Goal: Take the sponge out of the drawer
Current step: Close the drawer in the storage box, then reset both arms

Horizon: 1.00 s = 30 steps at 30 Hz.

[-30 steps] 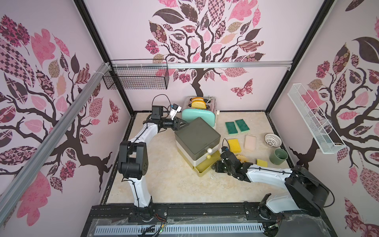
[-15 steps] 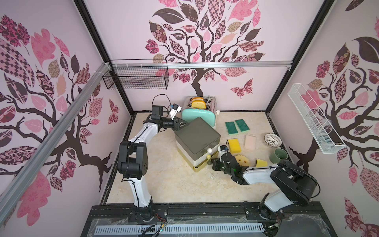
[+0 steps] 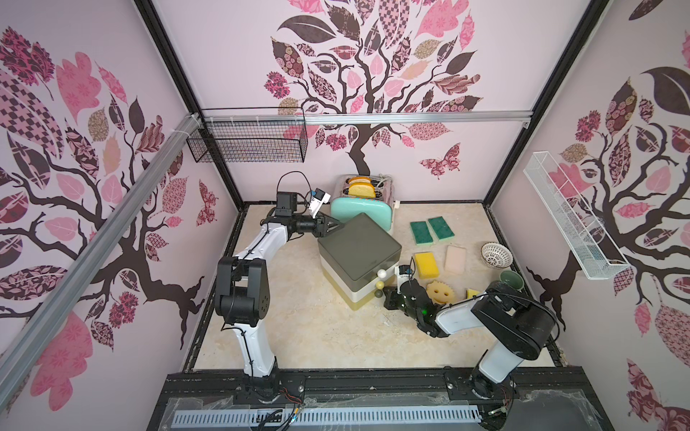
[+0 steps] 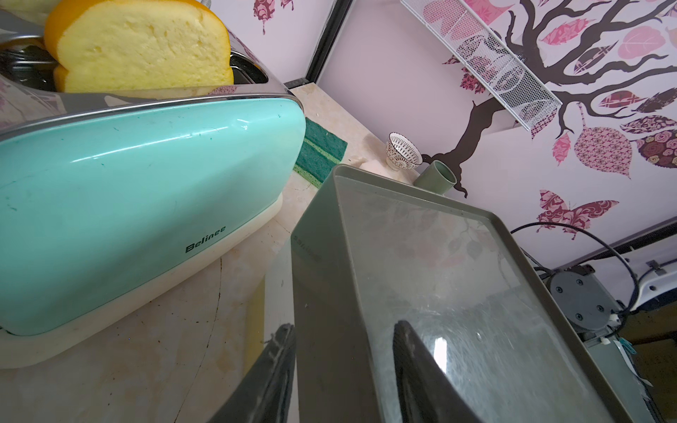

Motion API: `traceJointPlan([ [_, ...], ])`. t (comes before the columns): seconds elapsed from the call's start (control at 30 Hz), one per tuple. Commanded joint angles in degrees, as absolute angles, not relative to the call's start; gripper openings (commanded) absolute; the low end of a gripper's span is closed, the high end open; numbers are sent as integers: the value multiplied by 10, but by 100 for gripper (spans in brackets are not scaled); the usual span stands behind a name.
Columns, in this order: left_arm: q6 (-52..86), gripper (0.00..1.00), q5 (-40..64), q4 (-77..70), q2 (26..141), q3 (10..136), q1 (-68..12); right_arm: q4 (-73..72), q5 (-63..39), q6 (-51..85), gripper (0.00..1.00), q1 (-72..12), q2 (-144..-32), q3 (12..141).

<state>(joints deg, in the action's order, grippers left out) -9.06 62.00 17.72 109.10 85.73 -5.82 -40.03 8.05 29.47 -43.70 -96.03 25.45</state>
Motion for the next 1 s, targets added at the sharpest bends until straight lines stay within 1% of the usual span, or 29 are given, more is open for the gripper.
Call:
traceJointPlan([
  [0.0, -128, 47, 564, 225, 1118, 827, -81, -448, 90, 288, 0, -439, -943, 281],
  [0.1, -105, 47, 559, 186, 1095, 818, -71, -355, 110, 279, 0, -439, -861, 261],
  [0.13, -91, 47, 554, 163, 1085, 814, -65, -308, 117, 266, 4, -439, -822, 260],
  [0.2, -58, 48, 541, 109, 1066, 805, -54, -224, 136, 240, 26, -439, -751, 259],
  [0.3, -12, 54, 508, 26, 1045, 798, -42, -78, 183, 191, 47, -438, -650, 285],
  [0.33, -6, 55, 499, 16, 1044, 808, -40, -43, 205, 174, 52, -438, -622, 295],
  [0.4, -10, 58, 477, 17, 1042, 838, -36, 11, 235, 141, 58, -426, -588, 315],
  [0.47, -6, 71, 448, 2, 1024, 848, -30, 52, 253, 122, 62, -395, -571, 334],
  [0.5, -1, 76, 421, -14, 1006, 842, -29, 57, 227, 102, 64, -365, -566, 336],
  [0.53, -2, 78, 392, -23, 989, 834, -26, 61, 190, 86, 65, -333, -563, 339],
  [0.6, 2, 83, 302, -43, 935, 792, -24, 77, 138, 66, 65, -263, -563, 354],
  [0.63, 1, 84, 263, -49, 910, 771, -24, 76, 128, 55, 65, -240, -566, 359],
  [0.67, -2, 88, 216, -53, 879, 734, -24, 65, 127, 43, 65, -218, -569, 362],
  [0.7, 1, 98, 160, -65, 848, 693, -24, 47, 122, 18, 65, -197, -574, 362],
  [0.77, 20, 98, 47, -110, 788, 600, -24, -33, 123, -43, 65, -170, -587, 338],
  [0.8, 30, 98, 0, -142, 756, 539, -23, -78, 149, -52, 65, -157, -599, 322],
  [0.83, 38, 98, -29, -167, 737, 490, -23, -101, 165, -48, 65, -140, -608, 315],
  [0.87, 44, 98, -41, -212, 718, 433, -22, -129, 157, -42, 65, -116, -615, 305],
  [0.9, 56, 98, -47, -267, 706, 378, -21, -203, 140, -26, 64, -94, -619, 273],
  [0.97, 70, 98, -71, -295, 707, 329, -21, -373, 78, 10, 63, -48, -639, 195],
])
